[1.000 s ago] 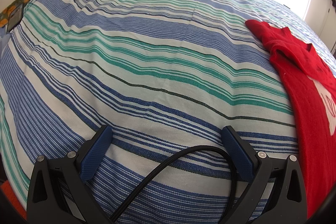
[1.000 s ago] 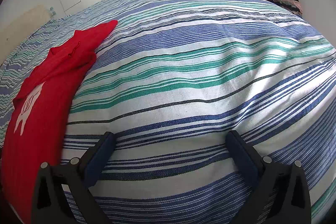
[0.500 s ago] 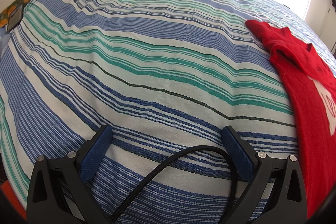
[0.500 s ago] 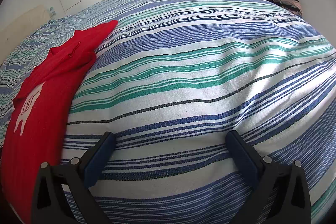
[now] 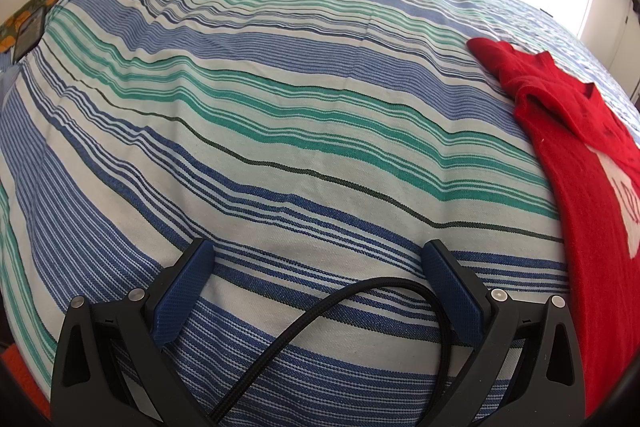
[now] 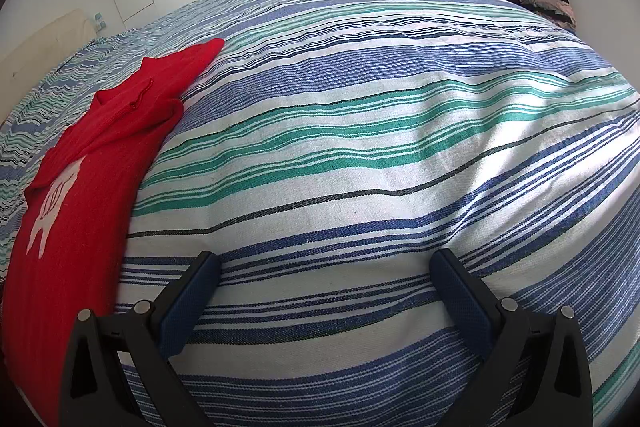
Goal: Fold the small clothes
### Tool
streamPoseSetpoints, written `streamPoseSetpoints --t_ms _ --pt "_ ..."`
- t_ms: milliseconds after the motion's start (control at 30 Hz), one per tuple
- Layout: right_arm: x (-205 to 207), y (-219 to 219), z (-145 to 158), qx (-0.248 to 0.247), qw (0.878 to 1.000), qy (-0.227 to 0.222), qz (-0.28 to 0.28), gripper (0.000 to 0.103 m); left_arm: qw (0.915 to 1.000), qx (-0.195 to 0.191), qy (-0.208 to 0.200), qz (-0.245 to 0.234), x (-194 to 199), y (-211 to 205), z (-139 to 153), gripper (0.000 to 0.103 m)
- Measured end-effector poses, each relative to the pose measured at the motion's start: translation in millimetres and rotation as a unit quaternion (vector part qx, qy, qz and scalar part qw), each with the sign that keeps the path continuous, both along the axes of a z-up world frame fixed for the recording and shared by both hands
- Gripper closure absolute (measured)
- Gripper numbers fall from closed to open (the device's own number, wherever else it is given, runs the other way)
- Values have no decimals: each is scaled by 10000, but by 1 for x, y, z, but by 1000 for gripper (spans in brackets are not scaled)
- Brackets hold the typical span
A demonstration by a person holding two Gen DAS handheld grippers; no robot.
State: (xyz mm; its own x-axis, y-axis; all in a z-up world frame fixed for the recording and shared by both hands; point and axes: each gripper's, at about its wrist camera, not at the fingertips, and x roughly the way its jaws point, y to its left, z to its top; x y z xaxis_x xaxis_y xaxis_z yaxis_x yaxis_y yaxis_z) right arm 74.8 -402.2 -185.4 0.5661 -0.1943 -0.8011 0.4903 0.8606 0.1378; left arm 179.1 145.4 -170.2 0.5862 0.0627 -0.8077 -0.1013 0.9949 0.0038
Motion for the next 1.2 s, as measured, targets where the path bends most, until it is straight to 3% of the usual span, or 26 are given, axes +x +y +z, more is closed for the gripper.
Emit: streamPoseSetpoints --t_ms 533,733,800,867,933,1033,1100,1200 --pt "4 0 -1 -34 10000 80 9 0 9999 39 84 -57 1 0 2 1" --pt "1 -4 1 9 10000 -64 27 0 9984 426 352 -77 -15 -3 18 2" --pt "-2 -7 4 121 9998 -163 55 0 9986 124 464 -219 -27 -4 31 2" --pt "-6 -12 11 316 9991 -287 69 0 9966 -447 462 -515 -43 -4 47 2" --pt "-17 -18 25 685 9956 -645 -36 1 9895 -1025 524 -873 -61 -7 61 3" --pt "-24 -19 46 1743 9801 -939 114 1 9702 -1720 883 -1459 -82 -21 65 5" --pt "-27 -7 57 2375 9666 -812 520 1 9578 -1881 1146 -1846 -90 -39 62 8" --pt "-35 24 66 2880 9491 -286 1243 1 9439 -1854 1576 -2231 -96 -66 51 21"
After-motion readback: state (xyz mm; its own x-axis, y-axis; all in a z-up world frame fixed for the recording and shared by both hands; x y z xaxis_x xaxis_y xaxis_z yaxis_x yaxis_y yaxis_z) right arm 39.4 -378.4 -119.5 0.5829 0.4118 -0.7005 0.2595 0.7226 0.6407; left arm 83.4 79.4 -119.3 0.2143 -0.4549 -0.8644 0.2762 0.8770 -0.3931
